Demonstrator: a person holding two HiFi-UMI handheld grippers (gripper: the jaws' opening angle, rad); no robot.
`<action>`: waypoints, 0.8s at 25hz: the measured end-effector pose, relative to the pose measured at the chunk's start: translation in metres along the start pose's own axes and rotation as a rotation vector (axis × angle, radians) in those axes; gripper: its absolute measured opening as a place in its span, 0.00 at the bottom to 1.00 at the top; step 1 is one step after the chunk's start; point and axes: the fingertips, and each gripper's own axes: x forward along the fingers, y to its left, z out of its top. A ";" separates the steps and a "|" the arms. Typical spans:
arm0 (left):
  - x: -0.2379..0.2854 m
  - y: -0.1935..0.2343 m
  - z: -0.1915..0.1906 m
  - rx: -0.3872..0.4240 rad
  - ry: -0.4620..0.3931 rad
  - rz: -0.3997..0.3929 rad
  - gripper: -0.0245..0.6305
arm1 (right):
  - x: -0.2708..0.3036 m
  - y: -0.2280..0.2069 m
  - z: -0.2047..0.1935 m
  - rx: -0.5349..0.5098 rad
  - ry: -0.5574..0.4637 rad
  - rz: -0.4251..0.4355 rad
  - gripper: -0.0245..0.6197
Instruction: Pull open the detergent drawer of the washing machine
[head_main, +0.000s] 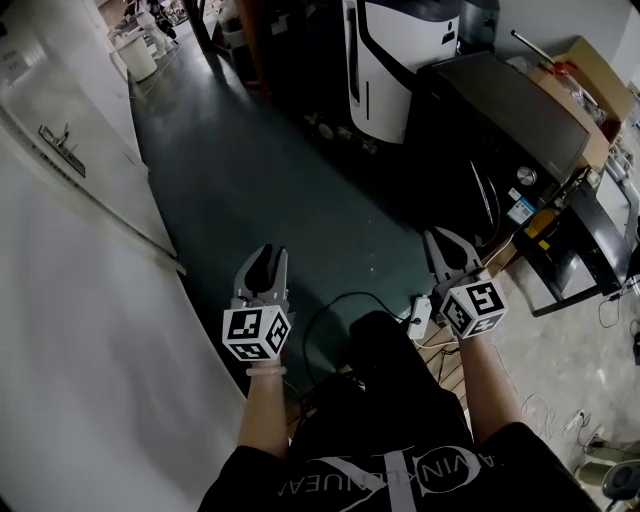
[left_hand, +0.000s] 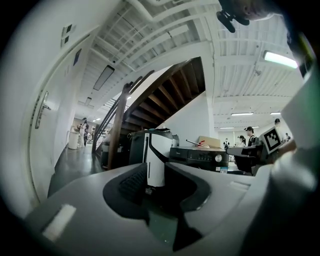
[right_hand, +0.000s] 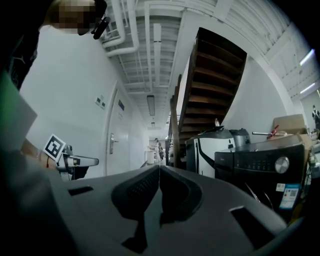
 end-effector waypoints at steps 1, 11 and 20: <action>0.003 0.002 -0.001 0.006 0.005 -0.005 0.18 | 0.004 -0.001 -0.001 0.004 0.001 -0.002 0.06; 0.080 0.036 -0.012 0.027 0.066 -0.048 0.20 | 0.072 -0.040 -0.018 0.030 0.016 -0.043 0.06; 0.201 0.052 0.011 0.028 0.078 -0.115 0.20 | 0.135 -0.108 -0.002 0.011 0.035 -0.119 0.06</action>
